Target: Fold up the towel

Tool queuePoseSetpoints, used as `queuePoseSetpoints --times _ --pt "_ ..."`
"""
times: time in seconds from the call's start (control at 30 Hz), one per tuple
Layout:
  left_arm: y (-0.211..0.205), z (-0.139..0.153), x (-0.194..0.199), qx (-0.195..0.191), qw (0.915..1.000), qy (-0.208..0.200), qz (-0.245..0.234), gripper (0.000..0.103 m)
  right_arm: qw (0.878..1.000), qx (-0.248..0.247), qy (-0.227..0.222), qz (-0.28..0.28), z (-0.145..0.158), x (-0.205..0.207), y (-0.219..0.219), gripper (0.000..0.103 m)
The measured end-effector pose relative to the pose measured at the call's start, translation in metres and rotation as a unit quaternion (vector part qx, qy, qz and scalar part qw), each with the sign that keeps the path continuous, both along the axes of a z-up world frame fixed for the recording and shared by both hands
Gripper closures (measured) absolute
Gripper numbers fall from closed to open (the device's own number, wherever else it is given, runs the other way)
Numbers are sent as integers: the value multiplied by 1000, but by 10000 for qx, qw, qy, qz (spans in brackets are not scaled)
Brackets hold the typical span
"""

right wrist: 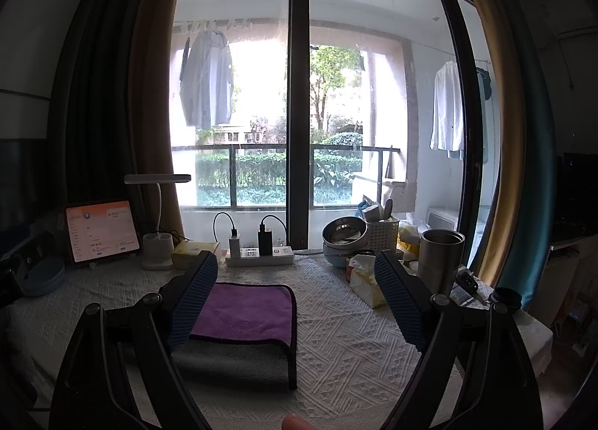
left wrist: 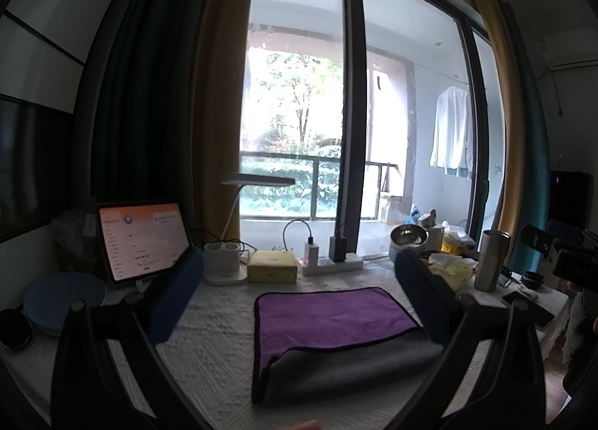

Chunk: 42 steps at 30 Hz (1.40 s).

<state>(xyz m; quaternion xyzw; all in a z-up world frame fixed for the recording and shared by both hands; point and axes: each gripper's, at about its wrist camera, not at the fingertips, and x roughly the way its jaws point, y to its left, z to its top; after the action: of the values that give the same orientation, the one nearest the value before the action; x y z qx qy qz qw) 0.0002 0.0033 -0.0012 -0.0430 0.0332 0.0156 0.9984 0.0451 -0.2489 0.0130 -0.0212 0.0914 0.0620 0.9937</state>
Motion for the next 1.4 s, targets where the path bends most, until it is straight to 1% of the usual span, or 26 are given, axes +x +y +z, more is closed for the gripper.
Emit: queuePoseSetpoints --times 1.03,1.27,1.4 --pt "1 -1 2 13 10000 25 -1 0 10000 6 38 12 -3 1 1 15" --pt "1 -5 13 70 9997 213 12 0 9999 31 149 75 -9 9 4 15" --pt "4 -12 29 126 9987 496 8 0 9995 47 287 121 -15 19 5 15"
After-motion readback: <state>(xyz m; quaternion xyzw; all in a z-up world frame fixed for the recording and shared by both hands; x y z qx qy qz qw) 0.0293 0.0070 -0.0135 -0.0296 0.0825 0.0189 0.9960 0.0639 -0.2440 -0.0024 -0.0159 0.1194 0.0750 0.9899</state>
